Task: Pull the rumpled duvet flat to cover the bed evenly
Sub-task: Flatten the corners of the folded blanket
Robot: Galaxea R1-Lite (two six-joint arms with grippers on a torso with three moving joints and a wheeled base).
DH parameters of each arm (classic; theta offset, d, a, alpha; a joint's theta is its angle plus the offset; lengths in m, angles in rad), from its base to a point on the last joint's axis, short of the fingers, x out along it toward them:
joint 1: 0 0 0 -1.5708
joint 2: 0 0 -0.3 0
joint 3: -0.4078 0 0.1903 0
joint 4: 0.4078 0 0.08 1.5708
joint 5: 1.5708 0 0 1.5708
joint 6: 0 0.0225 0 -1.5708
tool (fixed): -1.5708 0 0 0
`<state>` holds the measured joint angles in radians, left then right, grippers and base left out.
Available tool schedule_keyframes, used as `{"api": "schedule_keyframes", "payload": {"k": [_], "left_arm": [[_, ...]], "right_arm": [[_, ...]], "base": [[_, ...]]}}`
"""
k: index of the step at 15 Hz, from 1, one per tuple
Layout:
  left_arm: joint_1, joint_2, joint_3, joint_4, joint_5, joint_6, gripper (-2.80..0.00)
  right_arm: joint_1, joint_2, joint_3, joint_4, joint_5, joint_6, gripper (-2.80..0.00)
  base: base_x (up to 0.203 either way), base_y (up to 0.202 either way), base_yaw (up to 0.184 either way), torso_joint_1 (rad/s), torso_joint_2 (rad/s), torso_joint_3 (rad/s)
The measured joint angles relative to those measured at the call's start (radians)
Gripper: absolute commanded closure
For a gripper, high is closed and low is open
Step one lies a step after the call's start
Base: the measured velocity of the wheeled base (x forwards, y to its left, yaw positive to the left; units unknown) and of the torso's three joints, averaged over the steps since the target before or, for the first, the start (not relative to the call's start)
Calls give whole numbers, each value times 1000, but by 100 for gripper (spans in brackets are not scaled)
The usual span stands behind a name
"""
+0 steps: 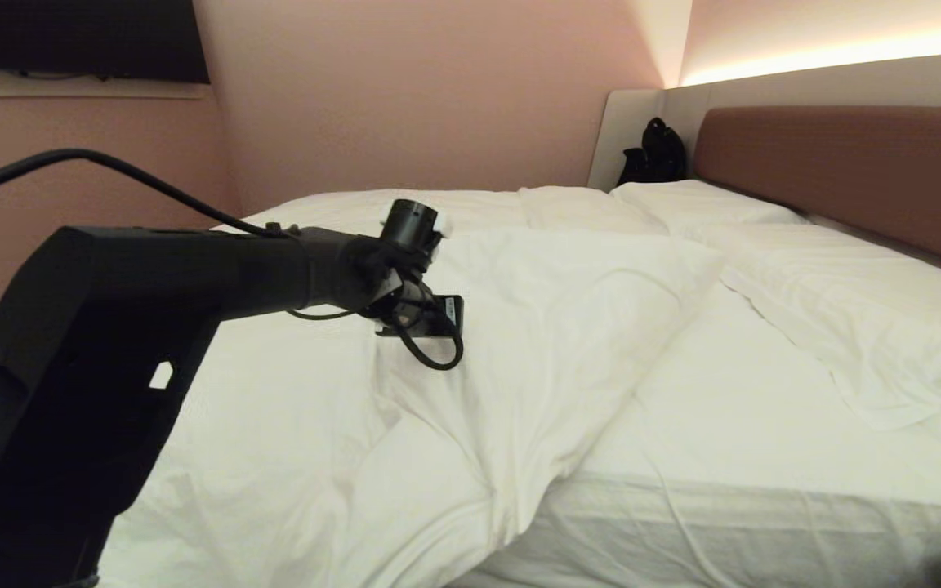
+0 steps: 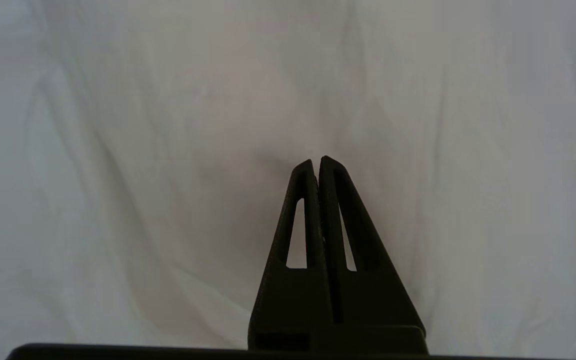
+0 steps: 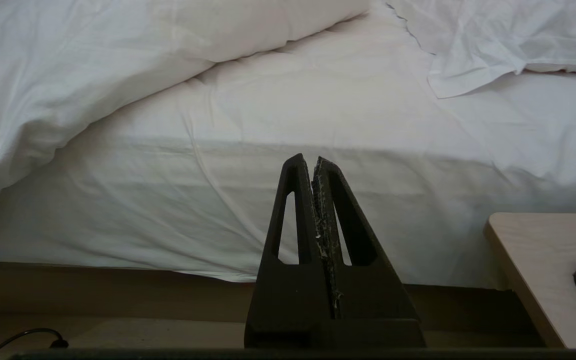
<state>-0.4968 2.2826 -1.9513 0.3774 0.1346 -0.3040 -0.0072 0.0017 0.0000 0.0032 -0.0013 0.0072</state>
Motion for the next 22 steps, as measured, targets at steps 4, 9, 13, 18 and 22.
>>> {"api": "schedule_keyframes", "payload": {"k": [4, 9, 13, 18, 22], "left_arm": [[1, 18, 0, -2, 2, -7, 0], [1, 24, 0, -7, 7, -10, -280], [1, 20, 0, -13, 9, -12, -280], [-5, 32, 8, -38, 8, -41, -280], [-12, 71, 11, -40, 16, -106, -280]], "right_arm": [[0, 0, 0, 0, 0, -1, 0], [0, 0, 0, 0, 0, 0, 0], [0, 0, -1, 0, 0, -1, 0], [0, 0, -1, 0, 0, -1, 0], [0, 0, 0, 0, 0, 0, 0]], "base": [[0, 0, 0, 0, 0, 0], [0, 0, 0, 0, 0, 0], [0, 0, 0, 0, 0, 0], [0, 0, 0, 0, 0, 0], [0, 0, 0, 0, 0, 0]]}}
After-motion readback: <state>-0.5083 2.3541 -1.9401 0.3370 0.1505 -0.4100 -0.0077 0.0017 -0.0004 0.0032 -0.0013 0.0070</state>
